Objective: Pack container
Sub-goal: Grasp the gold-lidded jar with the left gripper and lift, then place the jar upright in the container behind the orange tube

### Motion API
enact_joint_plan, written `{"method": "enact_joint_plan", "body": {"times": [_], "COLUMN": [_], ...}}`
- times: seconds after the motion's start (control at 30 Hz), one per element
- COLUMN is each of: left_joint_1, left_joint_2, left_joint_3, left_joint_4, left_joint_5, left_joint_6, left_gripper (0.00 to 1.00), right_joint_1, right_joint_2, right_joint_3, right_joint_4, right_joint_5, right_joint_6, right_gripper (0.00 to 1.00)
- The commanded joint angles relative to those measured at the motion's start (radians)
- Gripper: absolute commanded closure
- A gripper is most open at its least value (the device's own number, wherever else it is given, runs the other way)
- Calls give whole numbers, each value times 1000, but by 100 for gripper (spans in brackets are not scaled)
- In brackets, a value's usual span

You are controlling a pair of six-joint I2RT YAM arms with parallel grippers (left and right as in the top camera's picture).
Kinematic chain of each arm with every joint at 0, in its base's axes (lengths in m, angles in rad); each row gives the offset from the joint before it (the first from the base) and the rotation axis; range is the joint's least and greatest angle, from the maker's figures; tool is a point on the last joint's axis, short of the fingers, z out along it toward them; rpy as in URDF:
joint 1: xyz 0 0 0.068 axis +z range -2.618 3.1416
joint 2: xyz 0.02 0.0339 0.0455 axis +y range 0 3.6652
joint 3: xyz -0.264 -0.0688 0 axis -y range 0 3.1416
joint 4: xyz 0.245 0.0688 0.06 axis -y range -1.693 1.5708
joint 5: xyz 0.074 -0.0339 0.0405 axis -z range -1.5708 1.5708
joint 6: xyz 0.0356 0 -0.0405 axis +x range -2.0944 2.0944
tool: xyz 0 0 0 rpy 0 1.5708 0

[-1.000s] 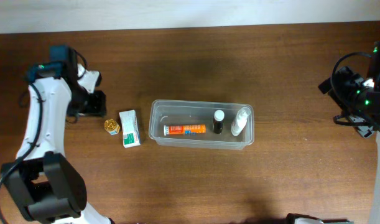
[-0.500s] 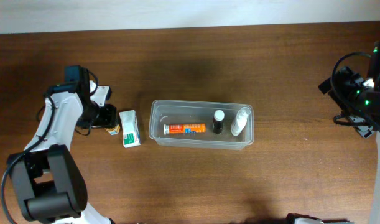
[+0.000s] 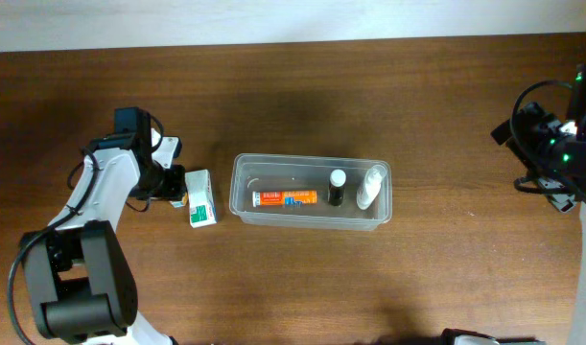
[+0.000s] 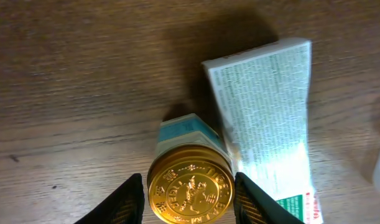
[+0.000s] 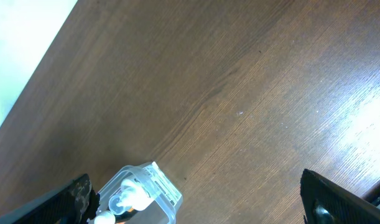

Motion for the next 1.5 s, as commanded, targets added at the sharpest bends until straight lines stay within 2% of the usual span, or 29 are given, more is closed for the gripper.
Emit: {"method": "enact_joint_plan", "body": {"times": [0.0,0.2,0.4,0.67,1.03,1.17,1.47], "left_joint_1": [0,0,0,0,-1,-25,-232], "left_joint_2": [24,85,122,121,79,60,-1], "left_joint_3": [-11,-11,-10,13,176,264,527], "left_joint_4": [3,6,6,-5,-142,-272,-449], "left_joint_5": [-28,-27,-28,-27,-28,-28,-28], "left_joint_6": [-6,-6,-6,-6,-5,-5,-5], "left_gripper": [53,47,57,62,65,69,69], "right_joint_1": [-8,-8,-8,-8,-8,-8,-8], "right_joint_2": [3,3,3,3,3,3,3], "right_joint_3": [2,2,2,2,2,2,2], "right_joint_4": [0,0,0,0,0,0,0], "right_joint_5": [13,13,13,13,13,13,13], "right_joint_6": [0,0,0,0,0,0,0], "right_gripper": [2,2,2,2,2,1,1]}}
